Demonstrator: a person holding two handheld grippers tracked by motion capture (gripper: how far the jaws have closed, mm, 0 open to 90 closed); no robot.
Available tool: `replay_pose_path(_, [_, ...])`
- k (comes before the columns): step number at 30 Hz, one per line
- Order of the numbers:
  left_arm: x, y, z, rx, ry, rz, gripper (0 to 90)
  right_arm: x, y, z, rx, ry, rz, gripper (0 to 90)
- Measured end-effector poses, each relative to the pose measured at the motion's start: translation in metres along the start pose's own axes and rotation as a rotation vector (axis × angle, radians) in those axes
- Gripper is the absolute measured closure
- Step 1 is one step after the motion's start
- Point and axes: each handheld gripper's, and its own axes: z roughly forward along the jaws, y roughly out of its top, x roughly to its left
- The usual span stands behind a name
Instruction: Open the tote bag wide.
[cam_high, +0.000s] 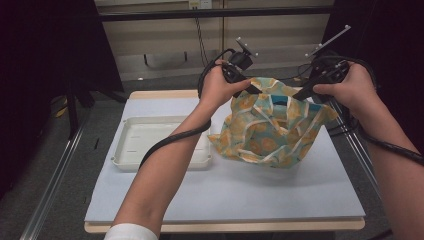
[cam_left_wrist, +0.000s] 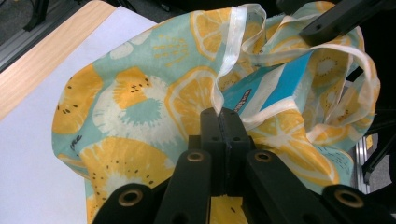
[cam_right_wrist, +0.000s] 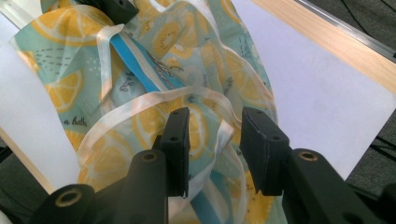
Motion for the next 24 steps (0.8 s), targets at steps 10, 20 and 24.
replay_pose_path(10, [-0.002, 0.000, 0.001, -0.007, 0.010, -0.007, 89.9, 0.004, 0.003, -0.016, -0.011, 0.015, -0.003, 51.7])
replay_pose_path(20, [-0.002, 0.000, 0.001, -0.006, 0.015, -0.010, 89.8, 0.018, 0.006, -0.021, 0.001, 0.063, -0.052, 47.5])
replay_pose_path(24, [-0.002, 0.000, 0.001, -0.007, 0.018, -0.010, 89.7, 0.022, 0.005, -0.014, 0.017, 0.074, -0.063, 44.8])
